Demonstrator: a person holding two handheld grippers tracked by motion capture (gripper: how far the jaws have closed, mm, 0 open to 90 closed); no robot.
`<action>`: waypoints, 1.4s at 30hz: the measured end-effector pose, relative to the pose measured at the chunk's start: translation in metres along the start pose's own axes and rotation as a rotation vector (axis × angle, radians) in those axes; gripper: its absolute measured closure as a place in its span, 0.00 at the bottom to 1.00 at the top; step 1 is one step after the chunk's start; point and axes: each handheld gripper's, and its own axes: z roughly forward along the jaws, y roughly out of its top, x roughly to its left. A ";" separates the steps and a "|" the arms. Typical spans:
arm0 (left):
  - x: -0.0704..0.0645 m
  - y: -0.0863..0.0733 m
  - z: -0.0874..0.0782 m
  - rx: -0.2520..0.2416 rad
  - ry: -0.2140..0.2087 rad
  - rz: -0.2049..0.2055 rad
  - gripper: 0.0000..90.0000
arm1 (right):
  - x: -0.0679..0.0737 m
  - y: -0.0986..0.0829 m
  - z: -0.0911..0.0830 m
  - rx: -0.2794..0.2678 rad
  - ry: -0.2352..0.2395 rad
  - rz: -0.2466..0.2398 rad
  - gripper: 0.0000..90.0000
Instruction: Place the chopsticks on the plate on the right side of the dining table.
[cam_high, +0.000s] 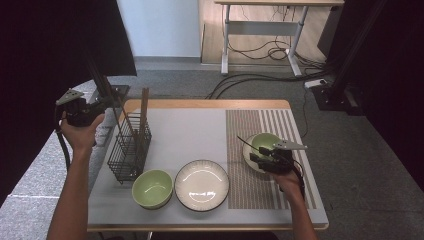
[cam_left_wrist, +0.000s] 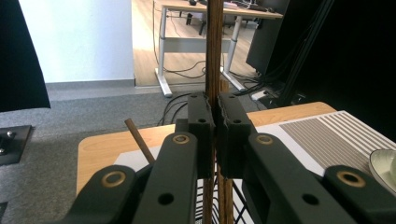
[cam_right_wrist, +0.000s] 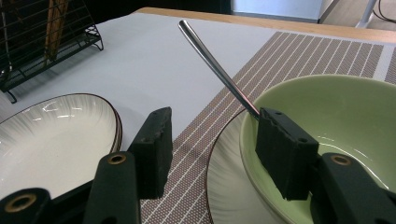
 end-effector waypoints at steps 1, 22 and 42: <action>0.000 0.000 0.000 -0.001 -0.001 0.001 0.95 | 0.000 0.000 0.000 0.001 -0.001 0.000 0.51; -0.019 0.023 -0.013 -0.063 -0.071 -0.007 0.95 | 0.001 0.000 0.001 0.001 0.004 -0.003 0.51; -0.026 0.034 -0.020 -0.119 -0.084 -0.018 0.95 | -0.001 0.000 0.000 0.000 0.000 0.001 0.51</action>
